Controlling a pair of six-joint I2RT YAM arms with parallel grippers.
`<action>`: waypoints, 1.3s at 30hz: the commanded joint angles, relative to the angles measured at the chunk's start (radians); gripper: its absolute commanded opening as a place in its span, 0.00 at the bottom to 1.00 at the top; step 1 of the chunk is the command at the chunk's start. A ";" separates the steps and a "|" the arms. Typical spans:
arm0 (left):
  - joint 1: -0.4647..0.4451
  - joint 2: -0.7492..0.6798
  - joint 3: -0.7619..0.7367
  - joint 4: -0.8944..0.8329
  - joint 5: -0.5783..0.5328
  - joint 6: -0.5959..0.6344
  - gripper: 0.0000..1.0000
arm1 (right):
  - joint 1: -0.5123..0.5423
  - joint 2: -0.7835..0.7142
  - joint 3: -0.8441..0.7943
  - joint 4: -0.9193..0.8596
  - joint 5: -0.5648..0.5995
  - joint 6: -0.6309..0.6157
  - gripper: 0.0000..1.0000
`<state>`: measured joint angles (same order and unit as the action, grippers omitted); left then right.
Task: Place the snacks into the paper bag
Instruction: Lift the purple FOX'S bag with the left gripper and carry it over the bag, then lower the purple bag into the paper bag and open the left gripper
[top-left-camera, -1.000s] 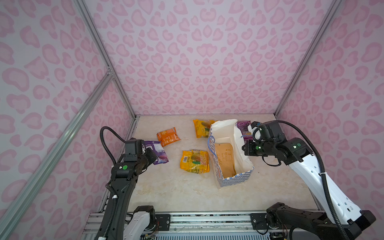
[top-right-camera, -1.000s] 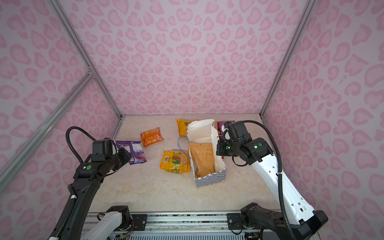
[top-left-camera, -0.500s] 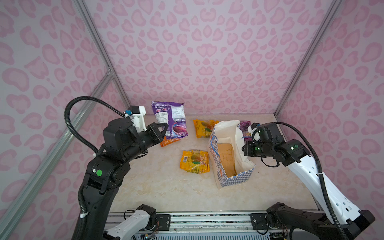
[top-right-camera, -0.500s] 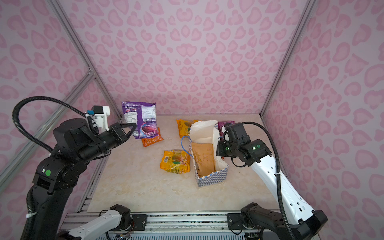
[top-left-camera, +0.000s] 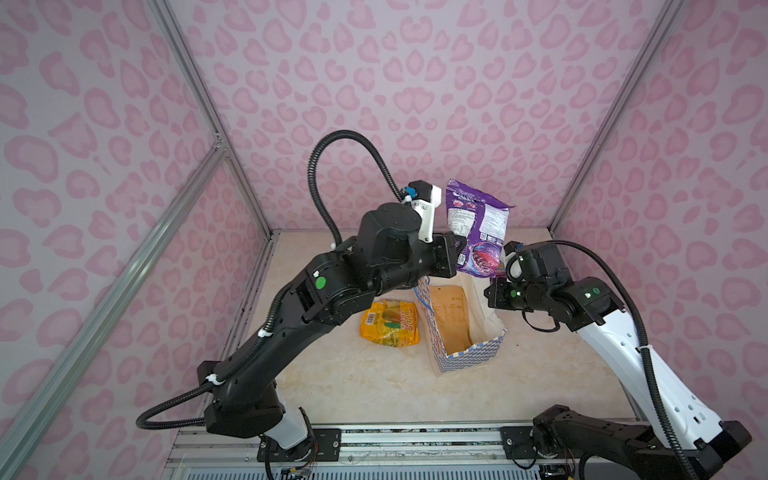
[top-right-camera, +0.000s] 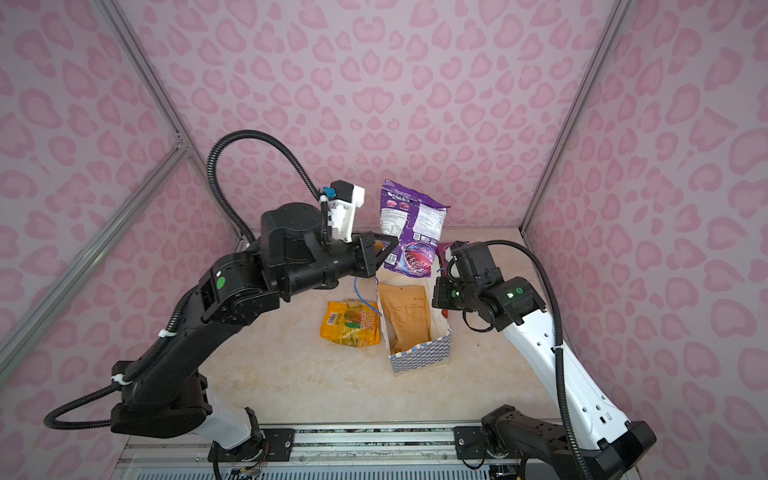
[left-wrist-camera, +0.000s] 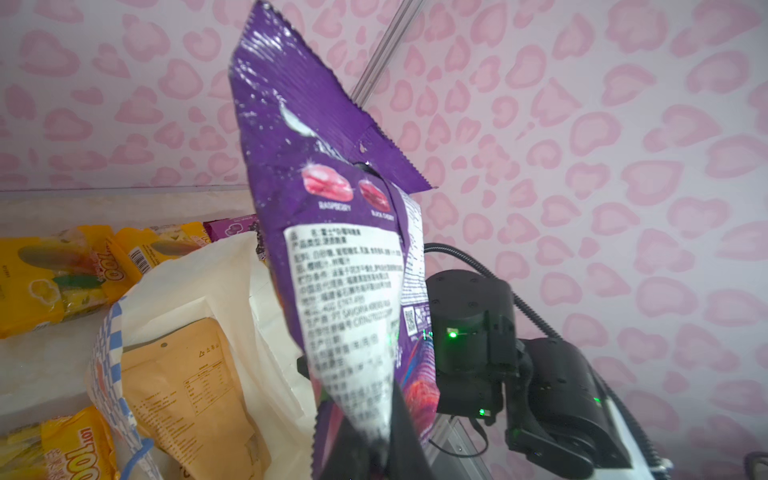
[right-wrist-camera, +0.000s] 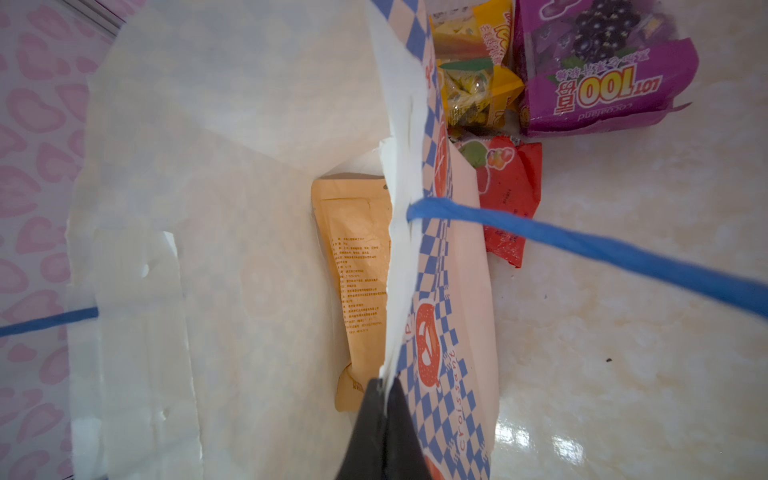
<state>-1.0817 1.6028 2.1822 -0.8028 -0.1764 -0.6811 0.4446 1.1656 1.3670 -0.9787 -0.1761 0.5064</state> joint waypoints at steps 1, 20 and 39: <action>-0.028 0.023 -0.017 -0.060 -0.180 -0.034 0.09 | 0.000 -0.012 0.009 -0.001 0.023 0.010 0.00; -0.070 0.076 -0.250 -0.134 -0.260 -0.170 0.11 | 0.003 -0.018 0.006 0.014 0.035 0.027 0.00; -0.092 0.176 -0.192 -0.137 -0.229 -0.153 0.35 | 0.015 -0.034 -0.029 0.029 0.035 0.028 0.00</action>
<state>-1.1736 1.7866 1.9736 -0.9443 -0.4133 -0.8494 0.4580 1.1316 1.3464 -0.9623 -0.1539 0.5358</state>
